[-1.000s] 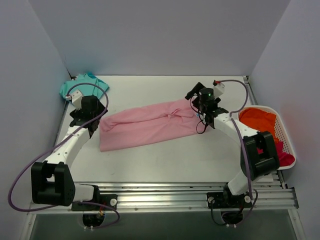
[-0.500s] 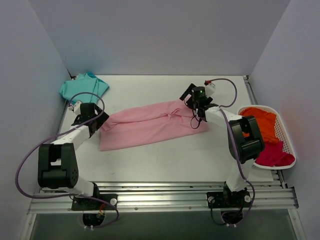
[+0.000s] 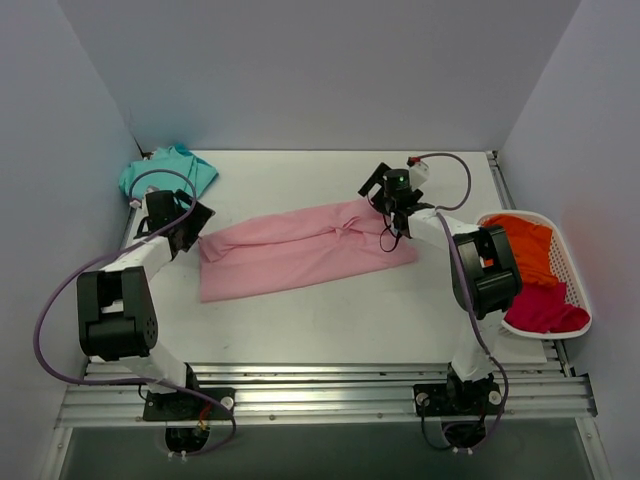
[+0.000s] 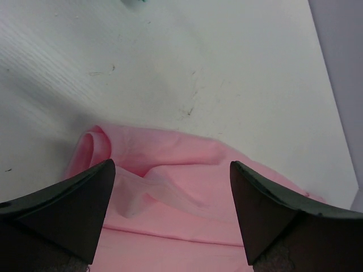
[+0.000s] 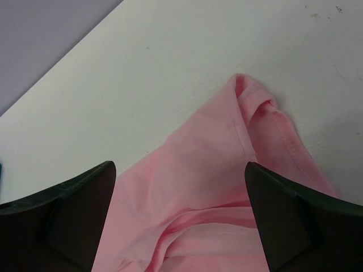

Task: Fold and stack the t-shirts
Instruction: Fold the tshirt

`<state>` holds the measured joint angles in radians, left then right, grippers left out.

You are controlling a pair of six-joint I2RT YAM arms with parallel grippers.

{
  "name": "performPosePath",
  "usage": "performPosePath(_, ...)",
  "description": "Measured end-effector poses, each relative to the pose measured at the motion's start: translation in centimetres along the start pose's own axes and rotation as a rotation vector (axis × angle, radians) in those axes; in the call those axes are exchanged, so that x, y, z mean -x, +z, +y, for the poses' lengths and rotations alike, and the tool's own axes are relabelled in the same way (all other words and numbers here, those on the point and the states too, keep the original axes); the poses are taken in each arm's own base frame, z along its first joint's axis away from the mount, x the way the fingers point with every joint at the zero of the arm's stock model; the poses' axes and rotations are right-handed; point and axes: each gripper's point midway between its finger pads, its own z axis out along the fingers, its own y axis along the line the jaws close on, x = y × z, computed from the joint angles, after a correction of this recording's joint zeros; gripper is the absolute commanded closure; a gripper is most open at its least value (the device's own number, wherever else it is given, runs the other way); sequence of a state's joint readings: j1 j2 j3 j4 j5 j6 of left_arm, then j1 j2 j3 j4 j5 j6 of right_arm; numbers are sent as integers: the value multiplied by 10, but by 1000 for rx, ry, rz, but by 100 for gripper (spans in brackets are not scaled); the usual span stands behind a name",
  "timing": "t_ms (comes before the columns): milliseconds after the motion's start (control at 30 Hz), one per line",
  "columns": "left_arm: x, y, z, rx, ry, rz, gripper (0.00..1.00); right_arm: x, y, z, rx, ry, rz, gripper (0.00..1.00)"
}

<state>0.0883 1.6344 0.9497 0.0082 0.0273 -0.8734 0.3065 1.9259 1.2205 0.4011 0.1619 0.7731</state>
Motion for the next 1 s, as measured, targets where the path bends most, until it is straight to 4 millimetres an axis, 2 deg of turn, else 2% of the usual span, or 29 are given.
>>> performPosePath(133,4,-3,-16,-55,-36,23,11,1,3,-6,-7,2,4,8)
performPosePath(533,6,-16,-31,-104,-127,42,14,2,9,-11,-1,11,10,8)
performPosePath(1000,-17,-11,-2,14,-174,51,18,3,13,-16,6,22,5,9)
